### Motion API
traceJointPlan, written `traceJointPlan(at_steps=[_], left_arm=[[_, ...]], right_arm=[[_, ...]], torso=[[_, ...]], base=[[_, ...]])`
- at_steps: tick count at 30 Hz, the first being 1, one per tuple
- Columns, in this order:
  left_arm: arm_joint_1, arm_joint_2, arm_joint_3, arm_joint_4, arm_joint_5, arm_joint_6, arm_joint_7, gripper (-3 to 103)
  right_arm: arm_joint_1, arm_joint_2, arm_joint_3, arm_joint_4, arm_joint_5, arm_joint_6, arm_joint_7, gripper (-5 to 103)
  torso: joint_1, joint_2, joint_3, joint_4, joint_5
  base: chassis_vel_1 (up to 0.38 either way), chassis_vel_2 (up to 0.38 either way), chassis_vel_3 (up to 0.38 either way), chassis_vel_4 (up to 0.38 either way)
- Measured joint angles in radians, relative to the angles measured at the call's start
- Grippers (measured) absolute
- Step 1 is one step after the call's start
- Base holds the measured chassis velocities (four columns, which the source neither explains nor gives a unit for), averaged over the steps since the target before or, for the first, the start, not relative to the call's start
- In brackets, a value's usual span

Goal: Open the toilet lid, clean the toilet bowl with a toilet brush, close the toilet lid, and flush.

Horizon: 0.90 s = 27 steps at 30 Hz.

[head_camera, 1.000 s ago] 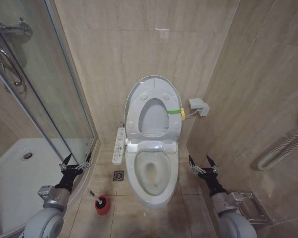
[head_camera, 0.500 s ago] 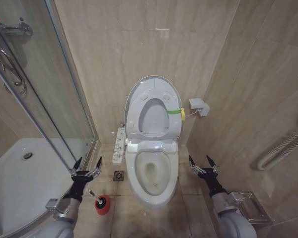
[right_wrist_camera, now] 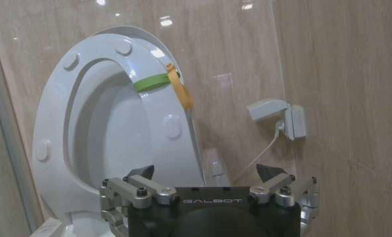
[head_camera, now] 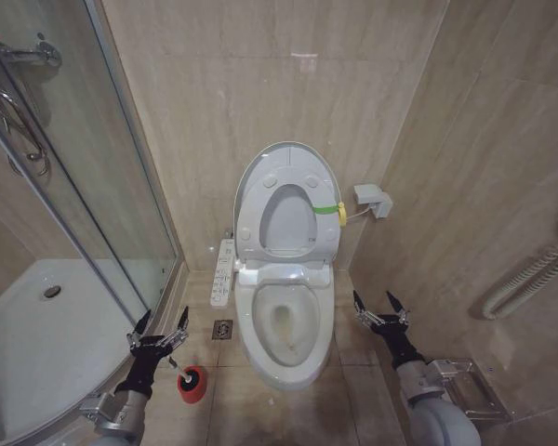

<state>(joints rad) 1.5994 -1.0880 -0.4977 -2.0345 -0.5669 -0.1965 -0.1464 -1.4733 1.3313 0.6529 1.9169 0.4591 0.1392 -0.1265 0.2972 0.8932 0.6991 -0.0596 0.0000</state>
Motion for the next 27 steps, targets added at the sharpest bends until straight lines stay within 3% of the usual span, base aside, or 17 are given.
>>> traceJointPlan(at_steps=[4, 18, 27], left_arm=[[0.026, 0.0, -0.01, -0.013, 0.025, 0.031, -0.015, 100], [0.082, -0.014, -0.034, -0.047, 0.048, 0.028, -0.01, 100], [0.127, 0.015, -0.091, -0.057, 0.045, -0.003, 0.057, 100]], right_arm=[[0.0, 0.0, 0.0, 0.0, 0.0, 0.0, 0.0, 100], [0.0, 0.0, 0.0, 0.0, 0.0, 0.0, 0.0, 100], [0.0, 0.0, 0.0, 0.0, 0.0, 0.0, 0.0, 100]], torso=[[0.0, 0.0, 0.0, 0.0001, 0.0], [0.0, 0.0, 0.0, 0.0001, 0.0], [0.0, 0.0, 0.0, 0.0001, 0.0]], base=[[0.0, 0.0, 0.0, 0.0], [0.0, 0.0, 0.0, 0.0], [0.0, 0.0, 0.0, 0.0]])
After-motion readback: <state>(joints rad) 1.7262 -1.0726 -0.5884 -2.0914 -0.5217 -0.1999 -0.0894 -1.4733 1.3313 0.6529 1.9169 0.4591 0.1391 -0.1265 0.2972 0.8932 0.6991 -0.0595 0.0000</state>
